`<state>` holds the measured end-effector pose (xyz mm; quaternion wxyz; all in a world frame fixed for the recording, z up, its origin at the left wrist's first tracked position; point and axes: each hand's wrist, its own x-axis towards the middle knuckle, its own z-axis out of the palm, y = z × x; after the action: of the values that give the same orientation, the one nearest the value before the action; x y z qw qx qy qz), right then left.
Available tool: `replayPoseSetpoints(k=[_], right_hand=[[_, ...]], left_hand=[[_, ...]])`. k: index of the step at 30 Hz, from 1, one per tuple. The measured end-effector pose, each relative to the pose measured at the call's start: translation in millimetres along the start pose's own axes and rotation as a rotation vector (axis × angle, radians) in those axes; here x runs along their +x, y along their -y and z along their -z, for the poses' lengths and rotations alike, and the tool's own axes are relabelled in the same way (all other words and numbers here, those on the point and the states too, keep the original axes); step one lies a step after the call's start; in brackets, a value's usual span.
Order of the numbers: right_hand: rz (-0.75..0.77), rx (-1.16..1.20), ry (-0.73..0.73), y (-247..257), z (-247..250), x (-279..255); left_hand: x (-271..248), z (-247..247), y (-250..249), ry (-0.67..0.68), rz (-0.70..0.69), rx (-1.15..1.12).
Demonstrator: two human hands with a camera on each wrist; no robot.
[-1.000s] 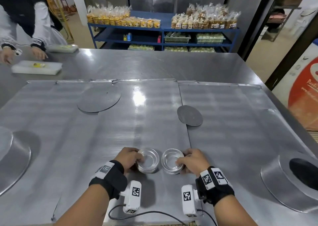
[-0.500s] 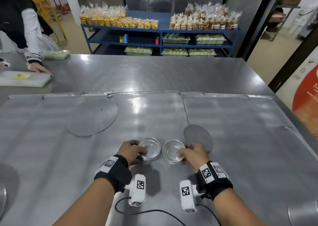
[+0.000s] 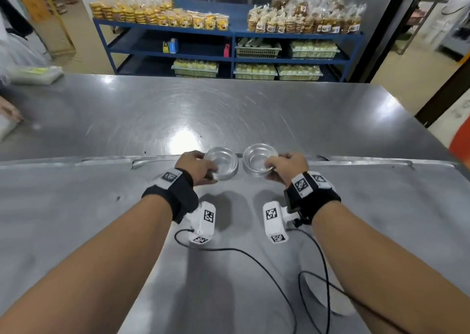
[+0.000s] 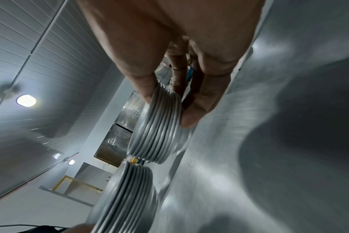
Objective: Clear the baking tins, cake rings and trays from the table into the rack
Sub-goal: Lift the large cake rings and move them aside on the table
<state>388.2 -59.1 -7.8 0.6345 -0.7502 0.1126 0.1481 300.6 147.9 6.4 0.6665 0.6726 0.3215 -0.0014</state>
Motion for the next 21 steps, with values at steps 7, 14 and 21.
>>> replayPoseSetpoints(k=[7, 14, 21], right_hand=[[0.022, -0.153, -0.042, 39.0, -22.3, 95.0], [-0.011, -0.293, -0.001, 35.0, -24.2, 173.0], [0.005, -0.455, 0.038, 28.0, -26.1, 189.4]], left_hand=[[88.7, -18.1, -41.2, -0.021, -0.076, 0.108], [153.6, -34.7, -40.1, -0.020, -0.026, 0.206], [179.6, -44.8, -29.1, -0.043, -0.049, 0.376]])
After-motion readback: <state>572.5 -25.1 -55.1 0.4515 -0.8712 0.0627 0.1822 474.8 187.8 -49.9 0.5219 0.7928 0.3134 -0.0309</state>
